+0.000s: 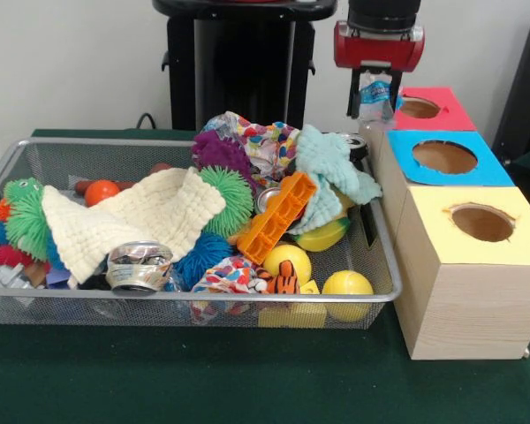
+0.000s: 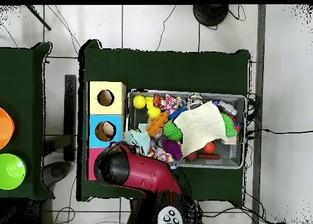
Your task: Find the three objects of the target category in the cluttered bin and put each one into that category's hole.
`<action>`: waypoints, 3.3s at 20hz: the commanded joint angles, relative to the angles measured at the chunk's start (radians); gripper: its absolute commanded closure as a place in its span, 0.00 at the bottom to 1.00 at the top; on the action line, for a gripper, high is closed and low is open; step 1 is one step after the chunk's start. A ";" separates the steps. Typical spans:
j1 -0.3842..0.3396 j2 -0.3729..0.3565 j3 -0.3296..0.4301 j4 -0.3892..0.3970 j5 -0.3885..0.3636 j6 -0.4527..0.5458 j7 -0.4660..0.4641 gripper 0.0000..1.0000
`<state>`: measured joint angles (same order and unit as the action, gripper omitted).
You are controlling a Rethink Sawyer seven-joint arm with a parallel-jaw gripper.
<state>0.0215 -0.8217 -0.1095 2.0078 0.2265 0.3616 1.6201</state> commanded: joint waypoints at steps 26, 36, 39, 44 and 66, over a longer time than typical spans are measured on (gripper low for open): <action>0.114 0.101 0.057 -0.006 0.013 -0.256 0.239 1.00; 0.200 0.161 0.036 -0.035 0.105 -0.309 0.282 1.00; 0.189 0.175 0.050 -0.020 0.106 -0.346 0.273 1.00; 0.148 0.205 0.074 0.017 0.074 -0.437 0.261 1.00; 0.074 0.254 0.132 0.024 0.036 -0.509 0.227 0.00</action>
<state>0.1604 -0.6703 -0.0561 1.9882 0.2915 -0.1275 1.6203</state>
